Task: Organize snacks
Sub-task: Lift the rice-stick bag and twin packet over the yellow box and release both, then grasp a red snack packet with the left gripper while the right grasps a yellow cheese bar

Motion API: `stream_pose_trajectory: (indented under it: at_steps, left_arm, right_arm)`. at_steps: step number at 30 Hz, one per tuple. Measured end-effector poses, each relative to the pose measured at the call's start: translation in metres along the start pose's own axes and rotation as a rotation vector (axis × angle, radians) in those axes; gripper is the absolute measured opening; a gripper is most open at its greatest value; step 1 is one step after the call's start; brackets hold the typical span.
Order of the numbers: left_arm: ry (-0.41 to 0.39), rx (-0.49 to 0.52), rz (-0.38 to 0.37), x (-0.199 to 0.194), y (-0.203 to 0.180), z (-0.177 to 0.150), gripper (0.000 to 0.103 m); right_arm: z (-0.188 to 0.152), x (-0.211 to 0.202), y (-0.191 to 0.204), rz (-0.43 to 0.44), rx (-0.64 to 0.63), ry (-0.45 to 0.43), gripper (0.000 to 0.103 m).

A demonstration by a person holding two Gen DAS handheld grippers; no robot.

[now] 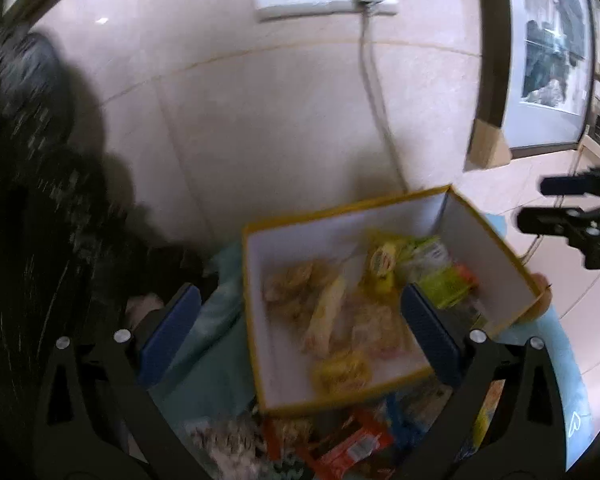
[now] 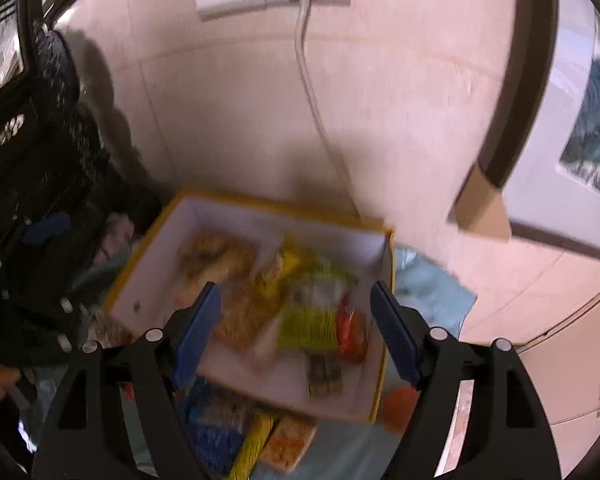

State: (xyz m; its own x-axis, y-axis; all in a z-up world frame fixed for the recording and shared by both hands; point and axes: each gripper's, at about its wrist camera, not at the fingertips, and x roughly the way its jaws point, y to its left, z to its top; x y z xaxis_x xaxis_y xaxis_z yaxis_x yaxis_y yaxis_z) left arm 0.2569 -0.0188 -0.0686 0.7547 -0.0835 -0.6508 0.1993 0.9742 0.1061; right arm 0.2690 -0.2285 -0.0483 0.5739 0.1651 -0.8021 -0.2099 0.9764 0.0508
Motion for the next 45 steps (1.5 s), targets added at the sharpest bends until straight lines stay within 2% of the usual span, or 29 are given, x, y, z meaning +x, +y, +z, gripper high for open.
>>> stream_pose_trajectory:
  at_steps: [3, 7, 10, 12, 14, 18, 21, 25, 32, 34, 35, 36, 37, 38, 39, 42, 45]
  left_arm:
    - [0.038, -0.069, -0.025, -0.002, 0.005, -0.040, 0.101]
    - [0.108, -0.088, -0.059, -0.002, -0.008, -0.096, 0.101]
    - [0.147, -0.109, -0.044, -0.002, -0.017, -0.136, 0.101]
    - [0.168, -0.143, -0.034, 0.001, -0.017, -0.160, 0.101]
    - [0.187, -0.132, -0.037, 0.004, -0.021, -0.174, 0.101]
    - [0.174, -0.075, -0.031, 0.006, -0.028, -0.179, 0.101]
    - [0.160, -0.063, -0.032, 0.013, -0.029, -0.171, 0.101]
    - [0.161, -0.037, -0.018, 0.028, -0.029, -0.158, 0.101]
    - [0.225, -0.016, -0.010, 0.066, -0.039, -0.150, 0.101]
    - [0.247, 0.007, -0.001, 0.073, -0.044, -0.155, 0.099]
    - [0.244, 0.009, -0.015, 0.073, -0.045, -0.157, 0.094]
    - [0.233, 0.014, -0.028, 0.072, -0.046, -0.158, 0.074]
    - [0.214, 0.033, -0.033, 0.067, -0.048, -0.159, 0.050]
    - [0.218, 0.041, -0.072, 0.065, -0.050, -0.160, 0.039]
    - [0.227, 0.038, -0.113, 0.062, -0.051, -0.162, 0.032]
    - [0.207, 0.048, -0.156, 0.046, -0.055, -0.170, 0.030]
    - [0.197, -0.004, -0.178, 0.029, -0.053, -0.180, 0.030]
  right_arm:
    - [-0.036, 0.007, -0.003, 0.032, 0.065, 0.062, 0.077]
    - [-0.097, 0.018, 0.005, 0.061, 0.112, 0.168, 0.077]
    - [-0.144, 0.029, 0.016, 0.097, 0.131, 0.242, 0.077]
    - [-0.163, 0.034, 0.021, 0.094, 0.137, 0.264, 0.077]
    - [-0.177, 0.042, 0.025, 0.090, 0.156, 0.287, 0.077]
    - [-0.188, 0.050, 0.030, 0.100, 0.177, 0.295, 0.073]
    - [-0.192, 0.057, 0.037, 0.109, 0.170, 0.309, 0.069]
    - [-0.191, 0.067, 0.045, 0.110, 0.157, 0.320, 0.069]
    - [-0.191, 0.094, 0.051, 0.135, 0.208, 0.345, 0.068]
    - [-0.190, 0.097, 0.050, 0.167, 0.220, 0.339, 0.055]
    - [-0.189, 0.096, 0.050, 0.190, 0.229, 0.333, 0.048]
    - [-0.188, 0.094, 0.051, 0.192, 0.217, 0.327, 0.042]
    - [-0.188, 0.092, 0.052, 0.187, 0.196, 0.324, 0.037]
    - [-0.189, 0.090, 0.052, 0.194, 0.186, 0.324, 0.034]
    - [-0.190, 0.088, 0.051, 0.203, 0.191, 0.325, 0.030]
    - [-0.196, 0.075, 0.046, 0.228, 0.205, 0.307, 0.028]
    - [-0.200, 0.065, 0.046, 0.242, 0.205, 0.295, 0.028]
